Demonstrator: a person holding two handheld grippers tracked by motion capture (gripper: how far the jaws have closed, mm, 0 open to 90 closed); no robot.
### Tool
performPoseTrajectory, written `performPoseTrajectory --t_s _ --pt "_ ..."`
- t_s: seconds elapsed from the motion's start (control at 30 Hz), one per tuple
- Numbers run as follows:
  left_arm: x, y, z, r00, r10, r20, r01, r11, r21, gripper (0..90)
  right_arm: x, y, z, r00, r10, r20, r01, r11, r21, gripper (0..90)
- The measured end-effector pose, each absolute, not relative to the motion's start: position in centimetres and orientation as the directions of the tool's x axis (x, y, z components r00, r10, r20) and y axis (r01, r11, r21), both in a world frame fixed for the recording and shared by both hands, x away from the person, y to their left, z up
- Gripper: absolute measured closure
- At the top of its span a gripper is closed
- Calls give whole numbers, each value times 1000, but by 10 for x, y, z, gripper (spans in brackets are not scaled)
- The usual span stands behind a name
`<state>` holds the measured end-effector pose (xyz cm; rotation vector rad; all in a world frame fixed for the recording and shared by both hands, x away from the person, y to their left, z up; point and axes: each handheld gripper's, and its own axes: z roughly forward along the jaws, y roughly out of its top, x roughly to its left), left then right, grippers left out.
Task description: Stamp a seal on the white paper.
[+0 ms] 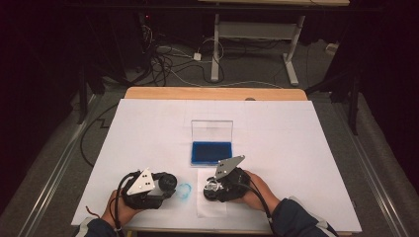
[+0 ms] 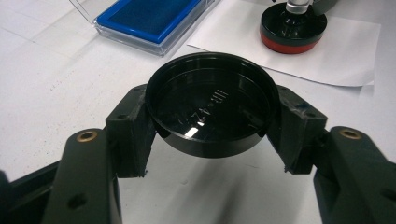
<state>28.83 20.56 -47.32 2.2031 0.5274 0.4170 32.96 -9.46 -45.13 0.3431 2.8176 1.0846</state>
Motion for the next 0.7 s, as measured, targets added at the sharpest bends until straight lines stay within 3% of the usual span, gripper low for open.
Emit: performPoseTrajectory --t_s 0.7 --pt "288 206 -474 860 497 116 233 -585 776 363 327 -90 -448 -968 246 -48 161 756 634 562"
